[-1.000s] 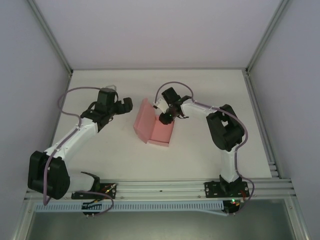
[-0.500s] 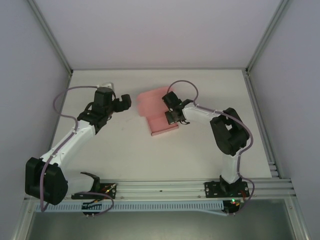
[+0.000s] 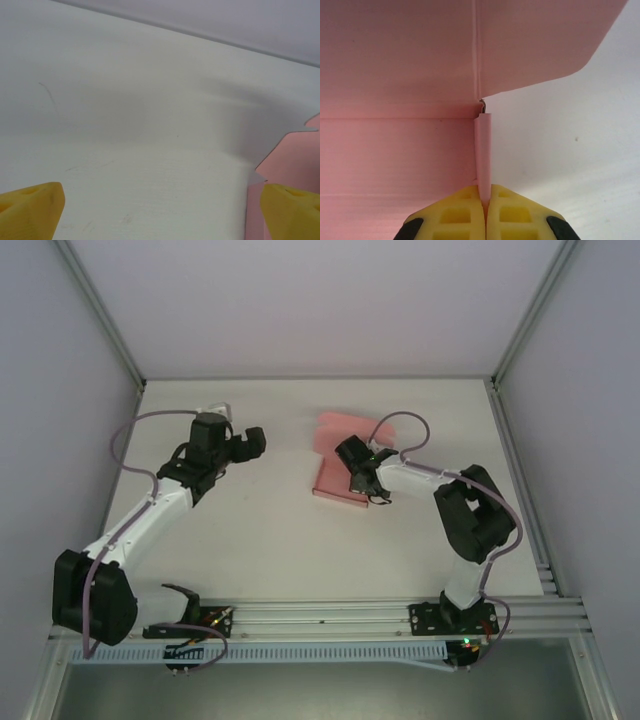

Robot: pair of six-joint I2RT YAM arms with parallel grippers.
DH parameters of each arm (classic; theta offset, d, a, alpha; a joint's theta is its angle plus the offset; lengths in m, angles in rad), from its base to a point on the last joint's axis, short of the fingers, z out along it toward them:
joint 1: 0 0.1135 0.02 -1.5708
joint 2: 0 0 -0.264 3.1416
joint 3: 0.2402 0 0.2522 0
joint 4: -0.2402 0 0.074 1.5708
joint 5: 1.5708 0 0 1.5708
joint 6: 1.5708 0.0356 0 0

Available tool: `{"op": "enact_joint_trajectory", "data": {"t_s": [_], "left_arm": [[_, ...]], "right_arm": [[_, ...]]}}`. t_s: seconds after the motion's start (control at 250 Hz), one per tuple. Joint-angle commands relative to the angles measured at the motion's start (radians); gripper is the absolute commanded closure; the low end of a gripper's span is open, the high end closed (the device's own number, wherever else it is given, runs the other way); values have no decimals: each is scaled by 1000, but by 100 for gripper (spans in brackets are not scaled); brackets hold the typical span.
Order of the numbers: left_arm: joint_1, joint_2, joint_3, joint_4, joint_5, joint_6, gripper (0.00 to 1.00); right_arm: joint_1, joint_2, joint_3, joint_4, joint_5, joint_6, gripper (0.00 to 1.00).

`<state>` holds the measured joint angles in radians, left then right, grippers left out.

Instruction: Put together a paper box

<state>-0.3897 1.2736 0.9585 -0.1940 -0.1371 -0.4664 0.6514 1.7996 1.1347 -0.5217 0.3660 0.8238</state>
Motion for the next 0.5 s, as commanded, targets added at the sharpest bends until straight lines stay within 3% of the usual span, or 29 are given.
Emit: {"op": "enact_joint_trajectory", "data": {"t_s": [0.0,0.144,0.291,0.411,0.495], "left_arm": [[1,20,32,29,23,1,0],[0,36,36,44,51,11,0],[0,33,43,34,58,25,0],[0,23,42,32,58,40,0],[-1,17,37,33,59,46,0]], "right_arm": [[10,-34,-6,1,44,81,96],[26,-44,-13,10,51,91,91],[36,-56,-4,27,58,61,80],[42,-71,15,28,73,33,55],[43,-101,13,25,103,27,46]]}}
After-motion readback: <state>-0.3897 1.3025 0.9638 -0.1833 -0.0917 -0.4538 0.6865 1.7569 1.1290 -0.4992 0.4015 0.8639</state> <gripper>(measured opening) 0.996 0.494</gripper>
